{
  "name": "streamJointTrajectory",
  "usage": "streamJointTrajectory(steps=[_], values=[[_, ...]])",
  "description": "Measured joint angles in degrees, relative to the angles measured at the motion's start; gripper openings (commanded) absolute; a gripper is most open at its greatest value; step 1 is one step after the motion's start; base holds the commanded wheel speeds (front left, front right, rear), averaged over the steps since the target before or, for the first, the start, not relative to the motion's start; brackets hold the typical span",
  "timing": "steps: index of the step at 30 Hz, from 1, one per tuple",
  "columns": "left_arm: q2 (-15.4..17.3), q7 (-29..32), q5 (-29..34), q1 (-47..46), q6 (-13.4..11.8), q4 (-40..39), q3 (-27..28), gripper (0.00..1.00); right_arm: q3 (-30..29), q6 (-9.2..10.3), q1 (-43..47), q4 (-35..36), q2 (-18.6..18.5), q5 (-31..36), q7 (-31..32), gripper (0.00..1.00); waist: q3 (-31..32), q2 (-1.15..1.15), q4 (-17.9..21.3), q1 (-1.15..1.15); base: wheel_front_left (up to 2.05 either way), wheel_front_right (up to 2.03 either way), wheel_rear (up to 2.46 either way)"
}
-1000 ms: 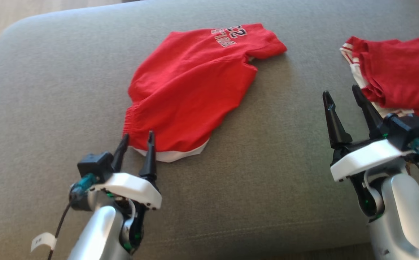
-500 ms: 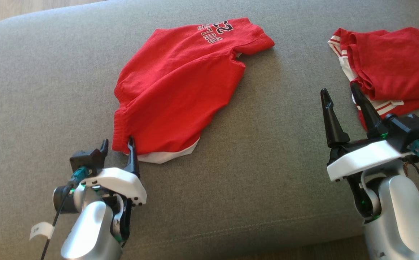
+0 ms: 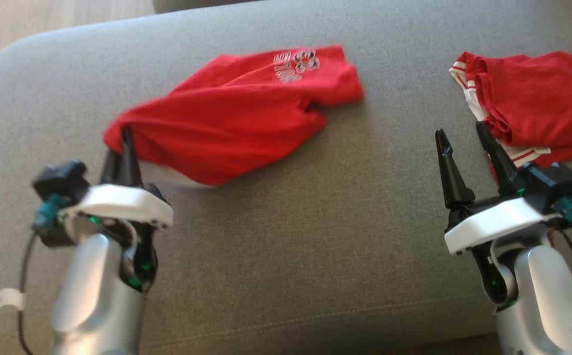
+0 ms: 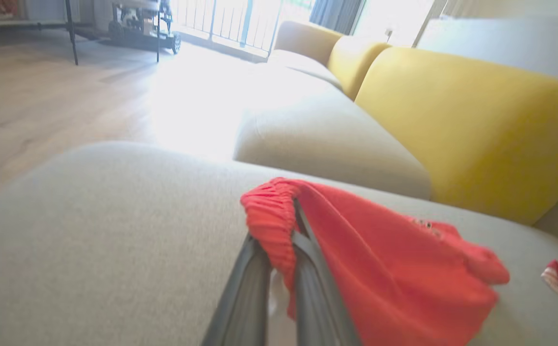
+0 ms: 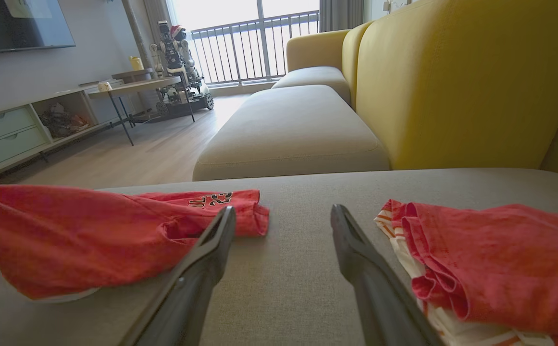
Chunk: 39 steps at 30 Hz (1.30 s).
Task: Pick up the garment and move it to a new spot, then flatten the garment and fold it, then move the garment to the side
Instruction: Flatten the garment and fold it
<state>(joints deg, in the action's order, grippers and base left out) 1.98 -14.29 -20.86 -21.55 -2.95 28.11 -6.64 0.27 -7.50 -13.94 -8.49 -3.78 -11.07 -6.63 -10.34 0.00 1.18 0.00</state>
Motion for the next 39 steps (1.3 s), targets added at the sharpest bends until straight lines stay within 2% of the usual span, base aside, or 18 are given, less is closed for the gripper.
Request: streamJointTrajectory(steps=[7, 11, 15, 19, 22, 25, 29, 33, 36, 39], values=[[0.7, 0.0, 2.1, -1.4, 1.6, -14.4, 5.4, 0.0, 0.4, -0.01, 0.8, -0.8, 0.1, 0.0, -0.1, 1.0, 2.2, 0.0, -0.7, 0.0, 0.0, 0.0, 0.0], [3.4, 0.8, 3.8, -5.2, 2.9, -17.7, 4.6, 0.0, 0.7, 0.0, 0.8, -1.2, 0.2, 0.0, -0.2, 1.0, 3.5, 0.0, -0.7, 0.0, 0.0, 0.0, 0.0], [5.0, 5.7, 5.7, -7.5, 4.5, -21.3, 1.0, 0.0, 0.9, 0.0, 0.8, -1.5, 0.2, -0.1, -0.8, 1.0, 4.3, 0.0, -0.1, 0.0, 0.0, 0.0, 0.0], [4.9, 11.1, 7.5, -9.7, 6.7, -23.8, -5.2, 0.0, 1.2, -0.01, 0.8, -1.8, 0.2, -0.7, -1.0, 1.0, 4.3, 0.0, 0.7, 0.0, 0.0, 0.0, 0.0], [4.0, 14.9, 7.5, -12.2, 8.2, -26.0, -10.2, 0.0, 1.5, 0.0, 0.8, -2.0, 0.3, -0.8, -1.5, 1.0, 4.2, 0.0, 1.5, 0.0, 0.0, 0.0, 0.0], [1.9, 18.3, 4.2, -14.8, 9.1, -28.7, -14.6, 0.0, 1.6, 0.0, 0.7, -2.5, 0.3, -1.3, -2.3, 1.0, 3.9, 0.0, 2.5, 0.0, 0.0, 0.0, 0.0], [0.4, 21.8, -1.1, -17.5, 9.0, -32.9, -18.3, 0.0, 1.7, 0.0, 0.5, -3.2, 0.3, -2.3, -3.3, 1.0, 3.4, 0.0, 4.0, 0.0, 0.0, 0.0, 0.0], [0.1, 25.4, -4.7, -18.8, 5.3, -32.8, -18.0, 0.0, 2.0, 0.0, 0.3, -3.7, 0.3, -3.1, -4.2, 1.0, 2.3, 0.0, 5.1, 0.0, 0.0, 0.0, 0.0], [0.8, 28.2, -5.4, -18.9, 2.7, -25.4, -14.7, 0.0, 2.7, 0.0, -0.5, -4.0, 0.3, -3.1, -4.5, 1.0, 0.9, 0.0, 6.0, 0.0, 0.0, 0.0, 0.0], [4.1, 30.4, -5.7, -18.7, 1.2, -14.3, -11.9, 0.0, 4.0, 0.0, -2.4, -4.1, 0.3, -3.8, -5.0, 1.0, -0.6, 0.0, 7.0, 0.0, 0.0, 0.0, 0.0]])
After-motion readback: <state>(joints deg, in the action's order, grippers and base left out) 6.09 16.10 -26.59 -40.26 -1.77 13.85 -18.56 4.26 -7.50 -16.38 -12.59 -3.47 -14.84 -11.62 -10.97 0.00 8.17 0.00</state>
